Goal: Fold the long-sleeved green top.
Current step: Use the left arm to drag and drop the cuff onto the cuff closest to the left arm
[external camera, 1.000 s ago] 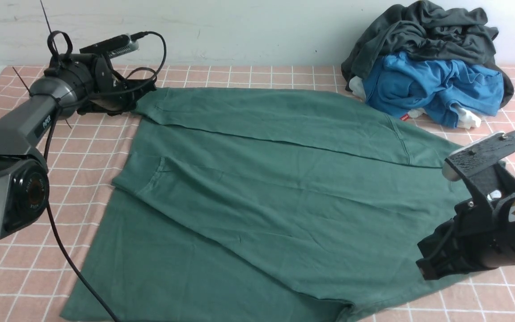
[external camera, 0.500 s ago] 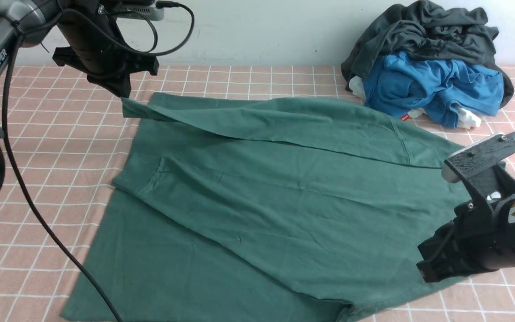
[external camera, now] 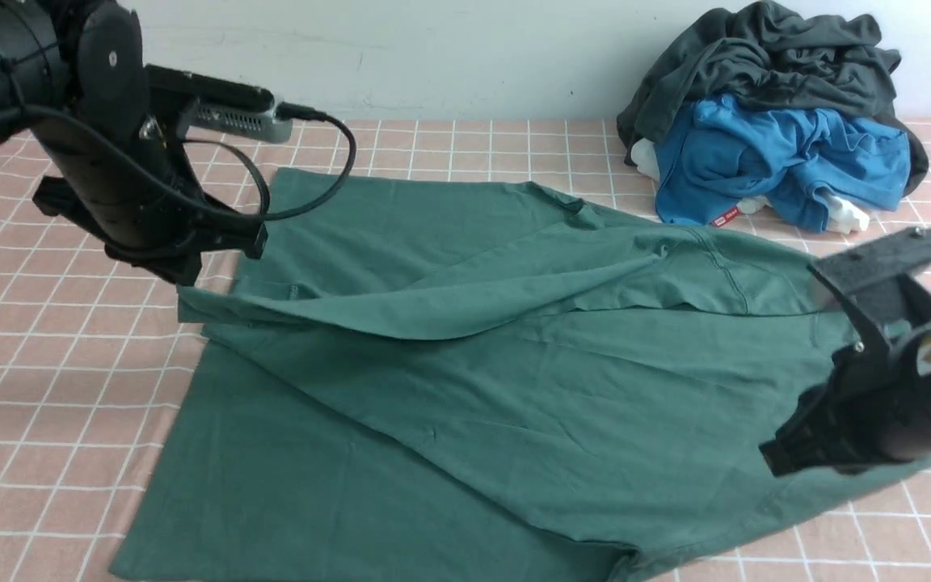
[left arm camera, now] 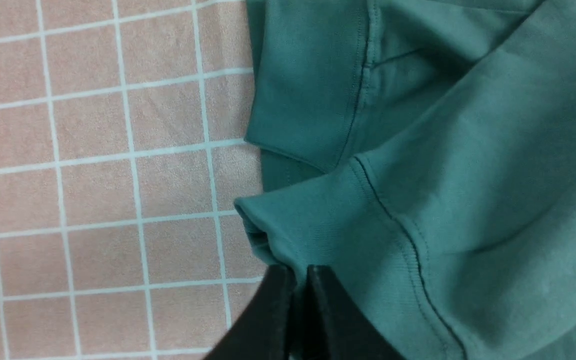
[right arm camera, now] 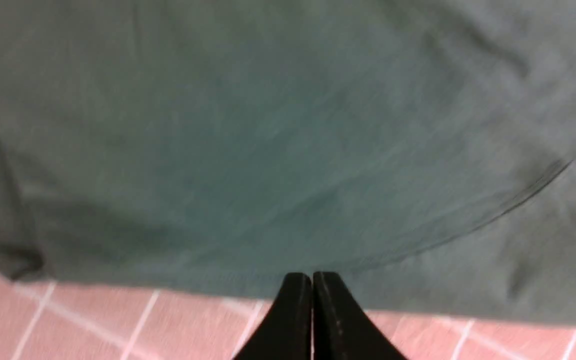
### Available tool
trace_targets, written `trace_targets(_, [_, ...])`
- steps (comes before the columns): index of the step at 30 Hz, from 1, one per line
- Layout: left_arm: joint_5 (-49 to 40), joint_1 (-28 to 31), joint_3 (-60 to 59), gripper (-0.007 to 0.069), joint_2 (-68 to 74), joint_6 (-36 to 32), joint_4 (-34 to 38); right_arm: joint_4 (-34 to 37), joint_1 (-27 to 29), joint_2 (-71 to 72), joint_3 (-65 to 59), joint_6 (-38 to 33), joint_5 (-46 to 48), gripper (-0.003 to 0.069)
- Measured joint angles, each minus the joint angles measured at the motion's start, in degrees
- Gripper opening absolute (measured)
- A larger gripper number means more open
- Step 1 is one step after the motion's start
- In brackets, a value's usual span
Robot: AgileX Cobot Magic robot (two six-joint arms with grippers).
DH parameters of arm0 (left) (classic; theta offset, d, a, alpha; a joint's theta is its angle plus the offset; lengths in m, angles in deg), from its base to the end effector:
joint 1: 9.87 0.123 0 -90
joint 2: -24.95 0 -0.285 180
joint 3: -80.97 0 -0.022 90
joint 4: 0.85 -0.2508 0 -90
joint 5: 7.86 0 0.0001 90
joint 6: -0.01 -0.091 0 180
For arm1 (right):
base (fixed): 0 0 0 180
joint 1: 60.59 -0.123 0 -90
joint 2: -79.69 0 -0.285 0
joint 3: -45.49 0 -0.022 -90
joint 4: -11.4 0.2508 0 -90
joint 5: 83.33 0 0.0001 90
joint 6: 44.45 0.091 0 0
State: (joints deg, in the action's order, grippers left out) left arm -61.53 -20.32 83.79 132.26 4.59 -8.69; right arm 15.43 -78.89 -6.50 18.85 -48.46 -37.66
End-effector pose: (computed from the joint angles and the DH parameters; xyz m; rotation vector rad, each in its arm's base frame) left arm 0.3628 -0.0567 0.2698 0.2226 2.7372 0.1023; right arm 0.2398 0.0841 0.2458 -0.4825 2.7307 0.1475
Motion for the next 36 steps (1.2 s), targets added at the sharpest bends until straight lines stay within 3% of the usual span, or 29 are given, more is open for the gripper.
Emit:
trace_targets(7, [6.17,0.0,-8.44,0.0009,0.51,0.05,-0.71,-4.78,1.96,-13.34,15.3,3.26,3.84,0.0115])
trace_targets(13, [9.28,0.0,-8.96,0.0009,0.51,0.62,-0.47,-5.98,8.23,-31.4,32.09,4.0,3.82,0.0256])
trace_targets(20, [11.2,0.0,-8.96,0.0009,0.51,0.67,0.12,-5.42,10.94,-44.17,43.65,7.08,4.53,0.0287])
trace_targets(29, [15.77,0.0,-8.96,0.0009,0.51,0.69,-0.22,-6.18,10.93,-50.71,49.48,7.87,3.07,0.0242])
trace_targets(36, [21.14,0.0,-8.96,0.0009,0.45,0.69,-5.32,-10.63,10.93,-51.3,53.81,2.37,8.94,0.0015])
